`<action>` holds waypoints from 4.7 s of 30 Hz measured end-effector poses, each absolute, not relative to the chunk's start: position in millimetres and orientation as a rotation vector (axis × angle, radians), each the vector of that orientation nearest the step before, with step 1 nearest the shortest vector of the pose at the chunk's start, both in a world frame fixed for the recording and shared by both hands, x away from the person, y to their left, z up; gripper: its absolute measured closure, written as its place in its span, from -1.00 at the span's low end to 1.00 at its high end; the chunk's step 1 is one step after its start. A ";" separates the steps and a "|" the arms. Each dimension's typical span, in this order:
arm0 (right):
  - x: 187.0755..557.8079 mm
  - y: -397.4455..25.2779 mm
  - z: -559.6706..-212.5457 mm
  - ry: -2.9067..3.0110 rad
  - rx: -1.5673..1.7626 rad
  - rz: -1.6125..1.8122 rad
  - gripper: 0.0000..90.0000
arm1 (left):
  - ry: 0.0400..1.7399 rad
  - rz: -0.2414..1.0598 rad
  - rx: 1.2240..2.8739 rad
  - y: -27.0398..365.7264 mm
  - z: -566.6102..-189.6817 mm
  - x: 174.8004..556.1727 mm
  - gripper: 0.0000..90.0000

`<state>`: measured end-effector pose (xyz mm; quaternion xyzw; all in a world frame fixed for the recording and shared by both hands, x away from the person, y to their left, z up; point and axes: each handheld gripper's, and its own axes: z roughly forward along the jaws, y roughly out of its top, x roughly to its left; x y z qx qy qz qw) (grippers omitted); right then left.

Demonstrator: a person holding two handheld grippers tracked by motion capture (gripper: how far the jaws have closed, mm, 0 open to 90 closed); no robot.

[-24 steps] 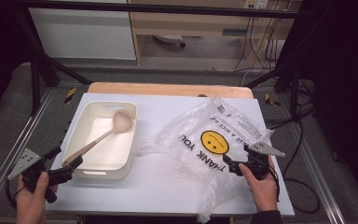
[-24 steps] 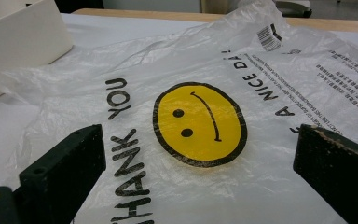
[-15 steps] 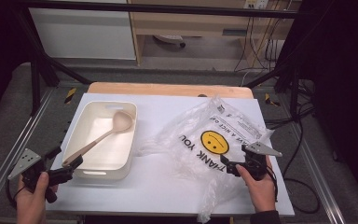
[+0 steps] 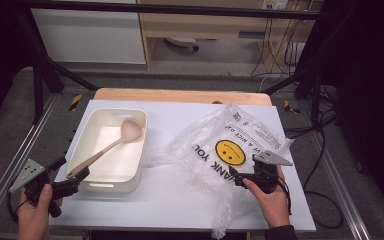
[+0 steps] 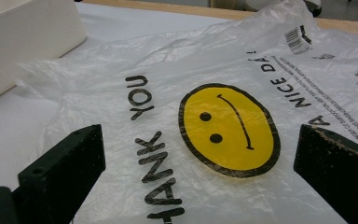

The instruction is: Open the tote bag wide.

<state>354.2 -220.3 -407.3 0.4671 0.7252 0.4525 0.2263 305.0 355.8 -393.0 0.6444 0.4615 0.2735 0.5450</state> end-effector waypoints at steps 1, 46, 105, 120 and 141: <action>354.0 -218.8 -406.9 2.001 1.289 1.248 -0.93 | 1.094 0.650 1.529 355.8 -393.0 305.0 -0.92; 345.9 -141.1 -407.5 2.246 1.124 1.202 -0.93 | 1.104 0.649 1.534 355.0 -393.6 305.9 -0.92; 336.1 -142.3 -446.9 2.425 1.242 0.860 -0.64 | 1.096 0.650 1.545 354.5 -393.6 305.6 -0.92; 339.3 -163.3 -445.5 2.378 1.249 0.876 0.67 | 1.095 0.651 1.547 354.1 -393.8 305.8 -0.92; 366.9 -156.2 -440.7 2.434 1.012 0.912 1.00 | 1.095 0.650 1.553 353.8 -393.7 305.4 -0.92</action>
